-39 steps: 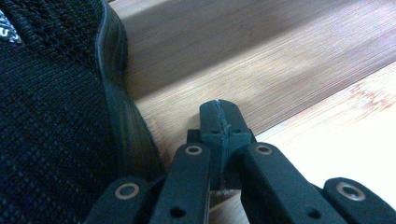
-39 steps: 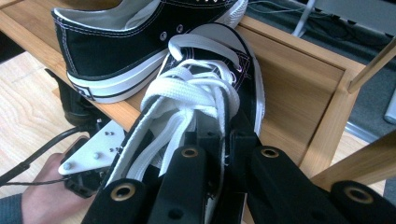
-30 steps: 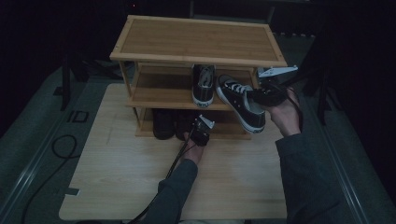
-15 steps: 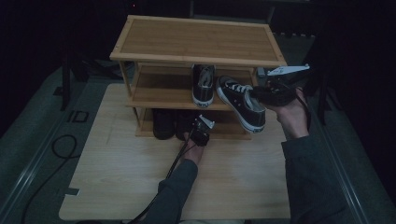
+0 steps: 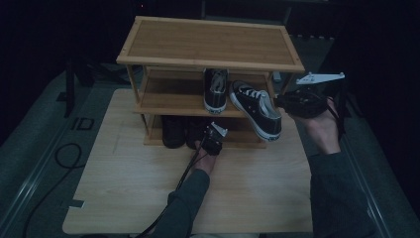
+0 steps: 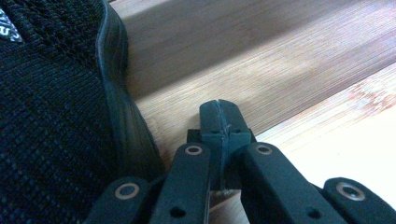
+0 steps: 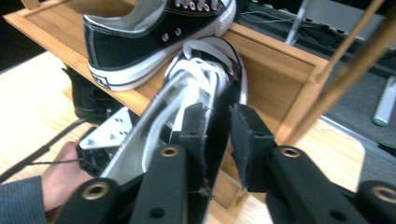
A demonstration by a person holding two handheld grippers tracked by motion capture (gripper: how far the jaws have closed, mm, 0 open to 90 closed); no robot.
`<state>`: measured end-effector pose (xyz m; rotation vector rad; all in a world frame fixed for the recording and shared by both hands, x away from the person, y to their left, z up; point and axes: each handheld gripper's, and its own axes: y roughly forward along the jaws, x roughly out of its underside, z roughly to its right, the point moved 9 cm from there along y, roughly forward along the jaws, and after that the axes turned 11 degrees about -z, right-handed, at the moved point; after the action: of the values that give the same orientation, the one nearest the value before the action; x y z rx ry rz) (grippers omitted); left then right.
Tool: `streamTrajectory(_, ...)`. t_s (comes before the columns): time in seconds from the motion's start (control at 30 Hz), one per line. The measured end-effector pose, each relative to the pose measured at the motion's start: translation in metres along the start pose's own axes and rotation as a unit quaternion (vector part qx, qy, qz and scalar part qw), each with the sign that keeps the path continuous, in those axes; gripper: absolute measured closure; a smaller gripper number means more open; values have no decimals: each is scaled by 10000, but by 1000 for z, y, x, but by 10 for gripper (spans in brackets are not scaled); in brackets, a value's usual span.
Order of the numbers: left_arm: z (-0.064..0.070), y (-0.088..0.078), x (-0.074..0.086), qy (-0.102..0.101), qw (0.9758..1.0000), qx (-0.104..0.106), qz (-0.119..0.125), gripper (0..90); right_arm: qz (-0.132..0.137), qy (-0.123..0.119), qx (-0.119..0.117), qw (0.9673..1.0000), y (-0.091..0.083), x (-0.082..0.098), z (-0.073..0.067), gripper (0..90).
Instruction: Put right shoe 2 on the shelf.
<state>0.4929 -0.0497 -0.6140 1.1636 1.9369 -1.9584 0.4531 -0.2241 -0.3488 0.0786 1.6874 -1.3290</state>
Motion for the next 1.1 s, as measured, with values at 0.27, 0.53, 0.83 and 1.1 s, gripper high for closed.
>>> streamTrajectory(0.27, 0, 0, 0, 1, 10000, 7, 0, 900, -181, 47, 200, 9996, -5, 21, 6, 900)
streamTrajectory(0.53, 0, 0, 0, 4, 10000, -2, 2, 900, -233, -12, 146, 9996, -15, 47, -2, 900)
streamTrajectory(0.83, 0, 0, 0, 11, 10000, -11, 0, 900, -303, -131, 83, 9994, -20, 71, -17, 900)
streamTrajectory(1.1, 0, 0, 0, 1, 10000, -15, 4, 900, -363, -196, -52, 9991, -20, 86, -31, 900)
